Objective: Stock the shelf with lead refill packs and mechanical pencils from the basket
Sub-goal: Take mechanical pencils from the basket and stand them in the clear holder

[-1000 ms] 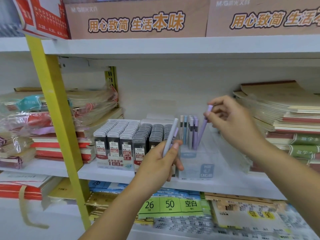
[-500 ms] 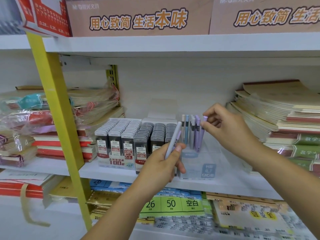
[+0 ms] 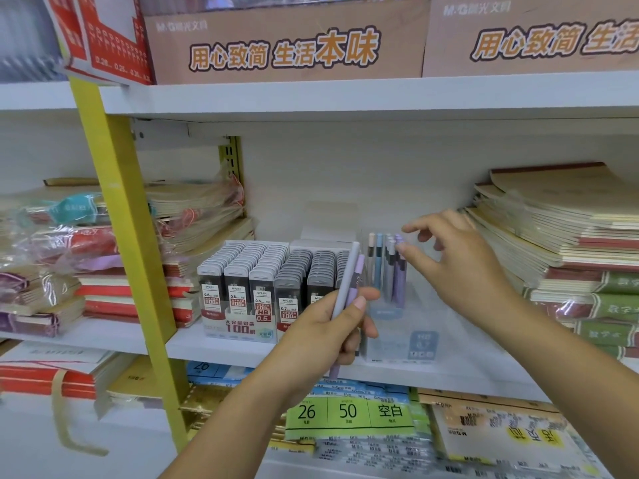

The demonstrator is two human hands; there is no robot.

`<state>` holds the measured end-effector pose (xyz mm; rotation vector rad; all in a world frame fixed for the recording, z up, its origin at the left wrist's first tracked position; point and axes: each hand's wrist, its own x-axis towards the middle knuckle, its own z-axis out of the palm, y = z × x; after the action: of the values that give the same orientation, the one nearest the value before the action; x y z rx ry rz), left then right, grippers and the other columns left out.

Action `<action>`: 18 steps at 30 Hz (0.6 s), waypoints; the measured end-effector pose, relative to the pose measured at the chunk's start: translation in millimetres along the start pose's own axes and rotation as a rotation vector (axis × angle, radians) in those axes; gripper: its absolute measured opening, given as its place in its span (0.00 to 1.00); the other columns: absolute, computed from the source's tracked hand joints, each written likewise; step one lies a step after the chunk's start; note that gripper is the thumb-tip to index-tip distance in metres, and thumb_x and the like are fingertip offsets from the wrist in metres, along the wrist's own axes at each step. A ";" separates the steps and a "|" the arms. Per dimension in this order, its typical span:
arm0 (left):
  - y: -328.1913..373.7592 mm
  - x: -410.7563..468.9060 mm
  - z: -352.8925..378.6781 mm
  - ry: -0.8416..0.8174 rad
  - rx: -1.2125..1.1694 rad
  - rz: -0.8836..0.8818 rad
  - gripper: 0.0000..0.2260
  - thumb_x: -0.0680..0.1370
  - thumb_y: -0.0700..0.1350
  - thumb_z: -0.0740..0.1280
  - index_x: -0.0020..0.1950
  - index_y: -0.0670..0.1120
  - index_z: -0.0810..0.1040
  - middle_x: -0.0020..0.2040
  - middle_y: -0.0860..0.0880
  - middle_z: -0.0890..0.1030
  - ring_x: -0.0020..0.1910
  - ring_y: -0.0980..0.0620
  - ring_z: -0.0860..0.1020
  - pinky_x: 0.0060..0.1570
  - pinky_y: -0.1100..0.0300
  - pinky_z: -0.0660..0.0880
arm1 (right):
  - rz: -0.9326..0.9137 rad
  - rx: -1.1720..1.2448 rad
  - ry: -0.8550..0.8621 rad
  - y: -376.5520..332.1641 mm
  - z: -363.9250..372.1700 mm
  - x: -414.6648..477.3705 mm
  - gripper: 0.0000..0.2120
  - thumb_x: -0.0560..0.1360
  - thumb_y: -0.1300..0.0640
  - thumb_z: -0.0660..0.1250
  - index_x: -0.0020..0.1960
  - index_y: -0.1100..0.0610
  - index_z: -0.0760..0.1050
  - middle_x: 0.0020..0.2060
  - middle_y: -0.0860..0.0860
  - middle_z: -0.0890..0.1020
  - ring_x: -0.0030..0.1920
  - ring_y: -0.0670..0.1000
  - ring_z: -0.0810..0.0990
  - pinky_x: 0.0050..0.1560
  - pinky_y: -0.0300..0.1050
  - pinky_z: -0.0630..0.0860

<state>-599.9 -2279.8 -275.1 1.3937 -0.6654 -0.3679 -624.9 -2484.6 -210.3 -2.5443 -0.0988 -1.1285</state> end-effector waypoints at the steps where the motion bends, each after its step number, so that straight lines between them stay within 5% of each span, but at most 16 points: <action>1: 1.3 0.1 1.2 -0.014 -0.004 0.008 0.11 0.84 0.49 0.61 0.62 0.53 0.80 0.38 0.51 0.80 0.30 0.57 0.69 0.29 0.66 0.68 | 0.015 0.162 -0.012 -8.8 -3.2 -3.4 0.08 0.75 0.49 0.68 0.53 0.47 0.79 0.44 0.43 0.78 0.44 0.43 0.74 0.43 0.35 0.68; 3: 3.5 1.0 5.1 -0.038 0.000 0.023 0.11 0.84 0.49 0.61 0.59 0.55 0.82 0.38 0.50 0.79 0.30 0.56 0.69 0.30 0.64 0.68 | 0.099 0.516 -0.167 -27.2 -6.1 -10.4 0.09 0.76 0.53 0.68 0.55 0.47 0.80 0.43 0.44 0.84 0.43 0.39 0.79 0.43 0.27 0.71; 7: 5.5 1.0 11.7 -0.065 0.049 0.013 0.11 0.84 0.51 0.61 0.59 0.55 0.82 0.38 0.50 0.80 0.31 0.55 0.71 0.33 0.58 0.69 | 0.250 0.940 -0.323 -40.4 -4.2 -18.4 0.08 0.76 0.64 0.68 0.54 0.57 0.80 0.40 0.50 0.86 0.39 0.43 0.84 0.38 0.30 0.75; 10: 5.6 -2.8 9.3 -0.041 0.074 -0.025 0.12 0.84 0.52 0.60 0.62 0.53 0.79 0.39 0.51 0.83 0.32 0.55 0.76 0.37 0.60 0.77 | 0.280 0.916 -0.044 -29.4 -12.5 -10.4 0.06 0.77 0.63 0.66 0.50 0.54 0.78 0.39 0.49 0.86 0.37 0.45 0.83 0.35 0.34 0.76; 13: 3.5 -5.2 3.7 0.035 0.158 -0.030 0.11 0.84 0.52 0.59 0.61 0.54 0.79 0.36 0.52 0.81 0.26 0.57 0.71 0.27 0.63 0.71 | 0.185 0.836 0.235 -7.6 -31.5 3.2 0.08 0.79 0.62 0.64 0.50 0.49 0.75 0.37 0.47 0.84 0.38 0.45 0.83 0.34 0.36 0.77; 18: -0.4 -2.8 -0.1 0.120 0.205 -0.010 0.10 0.84 0.53 0.59 0.58 0.57 0.80 0.30 0.55 0.76 0.24 0.60 0.67 0.24 0.68 0.64 | 0.047 0.465 0.011 13.9 -27.8 0.4 0.10 0.78 0.59 0.66 0.48 0.43 0.74 0.40 0.47 0.82 0.43 0.47 0.83 0.42 0.43 0.78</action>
<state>-601.9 -2278.0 -276.1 1.6016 -0.6100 -0.2256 -641.4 -2507.3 -196.9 -2.1162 -0.2641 -0.9675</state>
